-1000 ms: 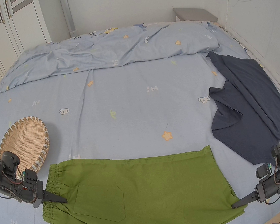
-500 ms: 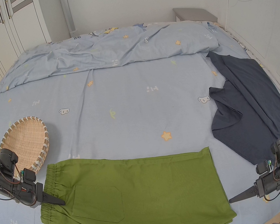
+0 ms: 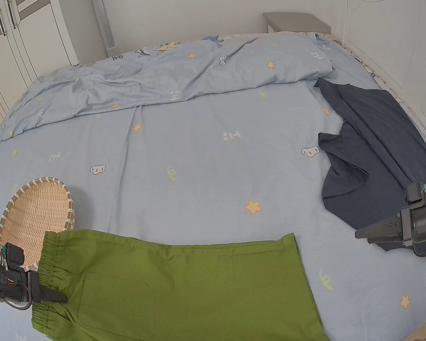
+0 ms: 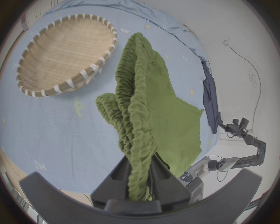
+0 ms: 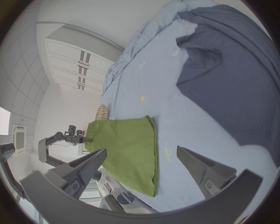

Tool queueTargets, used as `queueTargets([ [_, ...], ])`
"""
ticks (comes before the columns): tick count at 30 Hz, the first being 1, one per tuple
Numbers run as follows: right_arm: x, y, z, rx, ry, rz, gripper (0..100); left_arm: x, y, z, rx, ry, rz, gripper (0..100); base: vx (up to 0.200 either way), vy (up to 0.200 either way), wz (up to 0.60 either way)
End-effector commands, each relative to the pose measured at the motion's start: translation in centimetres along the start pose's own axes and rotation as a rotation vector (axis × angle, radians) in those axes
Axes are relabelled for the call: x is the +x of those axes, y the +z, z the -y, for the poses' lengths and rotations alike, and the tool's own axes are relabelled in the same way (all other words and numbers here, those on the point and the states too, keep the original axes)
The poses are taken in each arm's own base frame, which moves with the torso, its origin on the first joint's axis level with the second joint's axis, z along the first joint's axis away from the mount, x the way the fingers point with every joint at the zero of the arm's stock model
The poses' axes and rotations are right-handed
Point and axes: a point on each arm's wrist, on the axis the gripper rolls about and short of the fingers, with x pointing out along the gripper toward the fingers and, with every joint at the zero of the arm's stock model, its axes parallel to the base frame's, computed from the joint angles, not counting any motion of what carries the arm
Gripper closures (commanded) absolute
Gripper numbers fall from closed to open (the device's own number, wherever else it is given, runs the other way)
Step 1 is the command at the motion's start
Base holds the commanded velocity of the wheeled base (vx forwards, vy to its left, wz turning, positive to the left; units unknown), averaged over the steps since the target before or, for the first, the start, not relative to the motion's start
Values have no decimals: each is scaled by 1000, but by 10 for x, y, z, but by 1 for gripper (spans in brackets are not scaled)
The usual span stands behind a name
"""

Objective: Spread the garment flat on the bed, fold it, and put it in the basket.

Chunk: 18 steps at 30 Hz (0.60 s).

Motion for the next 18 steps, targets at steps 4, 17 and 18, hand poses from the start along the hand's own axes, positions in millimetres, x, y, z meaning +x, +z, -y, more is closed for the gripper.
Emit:
queueTargets([
  [4,-11,11,-21,-56,-24,35,0,-16,-4,4,26,57,59,100,0,0,0],
  [17,-8,5,-37,-110,-74,45,0,-44,0,103,282,-42,16,100,0,0,0],
  [18,-8,5,-37,-110,-74,45,0,-42,-1,109,294,-46,7,100,0,0,0],
])
